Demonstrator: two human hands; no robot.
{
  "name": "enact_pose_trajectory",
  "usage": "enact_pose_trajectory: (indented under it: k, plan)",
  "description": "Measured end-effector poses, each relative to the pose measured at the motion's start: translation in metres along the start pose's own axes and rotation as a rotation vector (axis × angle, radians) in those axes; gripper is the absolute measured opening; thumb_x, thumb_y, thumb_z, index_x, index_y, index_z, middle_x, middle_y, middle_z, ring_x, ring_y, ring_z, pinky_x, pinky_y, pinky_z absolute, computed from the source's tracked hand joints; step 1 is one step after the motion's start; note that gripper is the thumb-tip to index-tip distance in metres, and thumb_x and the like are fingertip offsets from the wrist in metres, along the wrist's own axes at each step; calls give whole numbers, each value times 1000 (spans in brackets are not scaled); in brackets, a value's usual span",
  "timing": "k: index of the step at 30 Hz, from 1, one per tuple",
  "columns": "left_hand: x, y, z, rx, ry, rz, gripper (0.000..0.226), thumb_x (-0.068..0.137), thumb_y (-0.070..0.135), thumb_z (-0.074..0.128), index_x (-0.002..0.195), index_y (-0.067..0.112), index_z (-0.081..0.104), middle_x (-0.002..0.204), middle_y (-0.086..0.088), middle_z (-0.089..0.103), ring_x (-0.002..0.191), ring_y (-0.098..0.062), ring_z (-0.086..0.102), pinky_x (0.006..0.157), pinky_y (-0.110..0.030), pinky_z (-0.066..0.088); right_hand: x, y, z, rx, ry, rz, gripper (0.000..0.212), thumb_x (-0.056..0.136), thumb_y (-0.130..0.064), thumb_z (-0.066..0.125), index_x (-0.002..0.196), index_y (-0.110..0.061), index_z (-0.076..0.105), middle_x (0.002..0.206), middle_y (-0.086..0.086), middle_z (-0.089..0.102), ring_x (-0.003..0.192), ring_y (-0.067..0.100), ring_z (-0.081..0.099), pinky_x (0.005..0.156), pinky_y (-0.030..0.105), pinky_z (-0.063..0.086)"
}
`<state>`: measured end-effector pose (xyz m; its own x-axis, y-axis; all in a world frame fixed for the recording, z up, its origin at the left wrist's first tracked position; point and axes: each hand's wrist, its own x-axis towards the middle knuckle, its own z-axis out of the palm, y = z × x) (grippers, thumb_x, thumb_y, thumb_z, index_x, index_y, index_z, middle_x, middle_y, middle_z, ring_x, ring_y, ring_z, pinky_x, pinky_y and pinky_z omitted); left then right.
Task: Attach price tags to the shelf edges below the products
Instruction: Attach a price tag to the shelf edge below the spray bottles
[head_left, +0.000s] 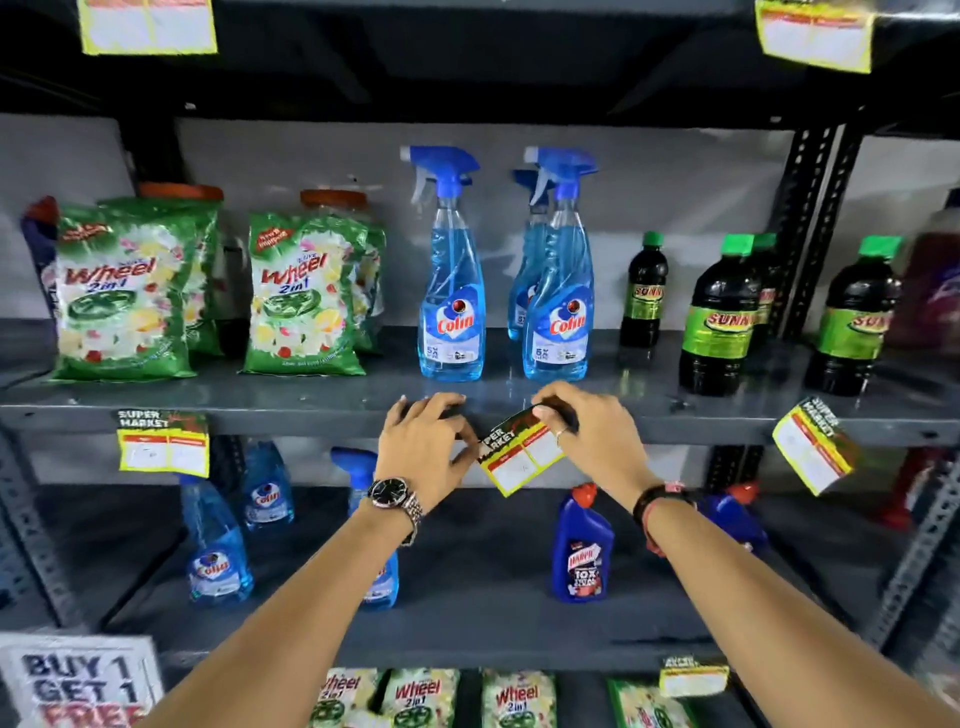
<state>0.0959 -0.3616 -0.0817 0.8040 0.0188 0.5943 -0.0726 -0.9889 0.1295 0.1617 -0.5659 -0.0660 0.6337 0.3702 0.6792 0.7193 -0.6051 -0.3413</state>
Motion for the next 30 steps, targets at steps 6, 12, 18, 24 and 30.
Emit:
enact_pose_trajectory:
  k: [6,12,18,24,30]
  plan:
    - [4,-2,-10,-64,37,15,13,89,37,50,93,25,55,113,8,66,91,-24,64,81,-37,46,-4,4,6,-19,90,-25,5,93,-24,54,95,-21,57,74,-3,71,66,23,66,61,36,51]
    - [11,-6,-18,-114,3,21,21,84,50,54,84,30,57,116,19,64,88,-16,65,66,-28,46,-2,5,-1,122,4,38,10,87,-19,59,81,-26,53,92,-13,75,83,8,69,69,30,53]
    - [10,-13,-17,-82,-49,80,19,80,51,60,76,33,62,126,26,54,86,-11,62,74,-25,40,-5,4,-3,114,-46,43,10,74,-18,64,72,-26,61,103,-13,75,103,-2,64,86,33,55]
    - [20,-14,-25,-158,-14,27,18,80,49,60,77,31,62,110,25,65,91,-4,62,61,-23,44,-4,-4,-3,102,12,87,14,76,-18,66,69,-29,59,95,-14,76,94,-4,65,81,28,55]
    - [27,-13,-26,-123,-23,1,24,78,53,58,78,30,66,98,19,69,86,-7,63,65,-27,50,-4,-9,2,82,71,147,10,76,-17,66,71,-24,62,94,-18,75,86,-1,67,78,27,54]
